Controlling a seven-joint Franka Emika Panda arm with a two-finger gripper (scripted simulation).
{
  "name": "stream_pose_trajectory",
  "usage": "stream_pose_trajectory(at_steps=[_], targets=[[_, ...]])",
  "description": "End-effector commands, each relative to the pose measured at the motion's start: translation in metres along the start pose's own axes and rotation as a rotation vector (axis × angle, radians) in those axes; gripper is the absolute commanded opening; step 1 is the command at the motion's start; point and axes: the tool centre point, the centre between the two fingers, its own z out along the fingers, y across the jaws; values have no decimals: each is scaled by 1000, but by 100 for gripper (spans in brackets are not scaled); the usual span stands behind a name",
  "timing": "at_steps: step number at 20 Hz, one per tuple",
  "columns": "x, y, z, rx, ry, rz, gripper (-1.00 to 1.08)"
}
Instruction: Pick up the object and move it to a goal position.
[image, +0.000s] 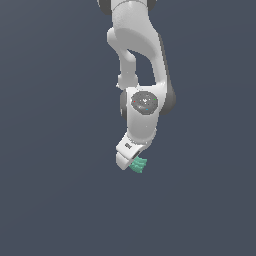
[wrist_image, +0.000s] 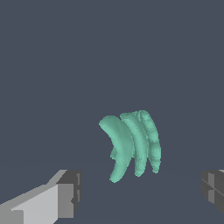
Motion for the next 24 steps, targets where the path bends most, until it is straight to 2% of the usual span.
stream_pose_trajectory(at_steps=[1,11,19,24], targets=[[4,1,5,2,3,-59,100],[11,3,16,6,12,-187,100],[11,3,20,7,12,-195,100],[11,2,41,7,12,-197,100]])
